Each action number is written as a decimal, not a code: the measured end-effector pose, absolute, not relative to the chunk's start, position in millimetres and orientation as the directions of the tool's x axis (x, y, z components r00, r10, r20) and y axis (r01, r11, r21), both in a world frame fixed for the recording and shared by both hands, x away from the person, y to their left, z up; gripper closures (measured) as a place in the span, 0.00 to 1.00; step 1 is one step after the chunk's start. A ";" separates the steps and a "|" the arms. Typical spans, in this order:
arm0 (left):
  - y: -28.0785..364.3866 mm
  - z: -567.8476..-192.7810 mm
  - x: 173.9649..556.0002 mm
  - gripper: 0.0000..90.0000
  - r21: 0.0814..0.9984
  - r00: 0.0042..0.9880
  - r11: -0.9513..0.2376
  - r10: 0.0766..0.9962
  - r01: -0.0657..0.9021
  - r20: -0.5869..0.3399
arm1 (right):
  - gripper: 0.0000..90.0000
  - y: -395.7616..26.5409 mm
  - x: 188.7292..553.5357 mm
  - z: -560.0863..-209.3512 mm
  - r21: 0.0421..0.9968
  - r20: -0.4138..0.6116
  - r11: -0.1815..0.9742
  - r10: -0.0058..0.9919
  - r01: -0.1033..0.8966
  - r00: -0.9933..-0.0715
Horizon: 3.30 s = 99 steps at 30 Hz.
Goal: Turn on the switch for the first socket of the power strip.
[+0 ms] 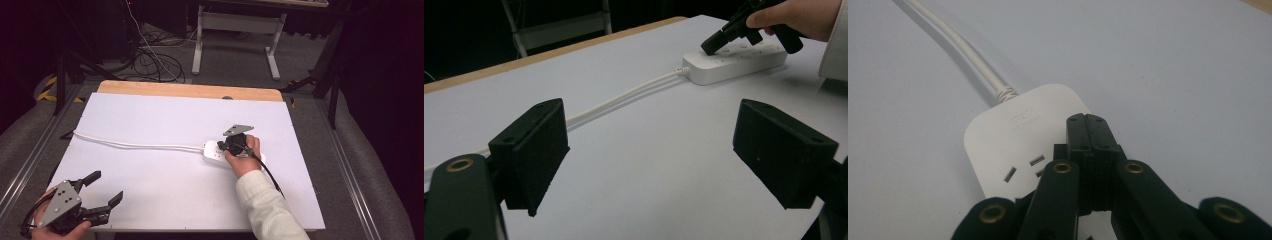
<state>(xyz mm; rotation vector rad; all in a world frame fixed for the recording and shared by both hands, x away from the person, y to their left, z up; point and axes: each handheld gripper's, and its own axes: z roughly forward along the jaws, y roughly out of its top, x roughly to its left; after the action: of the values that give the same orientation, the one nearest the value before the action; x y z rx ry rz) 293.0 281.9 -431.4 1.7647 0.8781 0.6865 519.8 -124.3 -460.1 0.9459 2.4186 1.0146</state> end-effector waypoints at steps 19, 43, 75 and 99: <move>281.5 -432.7 295.8 0.17 0.939 0.579 -0.232 0.814 0.254 0.044 | 1.00 -125.9 520.0 -458.4 0.743 -0.060 0.509 0.697 0.434 -0.715; 280.8 -433.7 296.2 0.17 0.938 0.579 -0.233 0.814 0.258 0.042 | 1.00 -135.2 491.9 -412.2 0.843 -0.052 0.434 0.653 0.318 -0.756; 285.2 -435.2 293.1 0.16 0.941 0.568 -0.216 0.822 0.261 0.031 | 0.35 -190.8 425.1 -372.6 0.912 -0.026 0.329 0.643 0.245 -0.765; 283.0 -434.7 291.6 0.16 0.945 0.578 -0.222 0.815 0.242 0.044 | 0.19 -242.1 384.5 -414.8 0.924 0.007 0.291 0.634 0.247 -0.773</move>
<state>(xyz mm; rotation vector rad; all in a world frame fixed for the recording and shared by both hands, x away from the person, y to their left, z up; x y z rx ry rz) 291.6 283.0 -434.7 1.7571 0.8730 0.6801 384.5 -242.1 -414.8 0.7943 2.2047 1.4788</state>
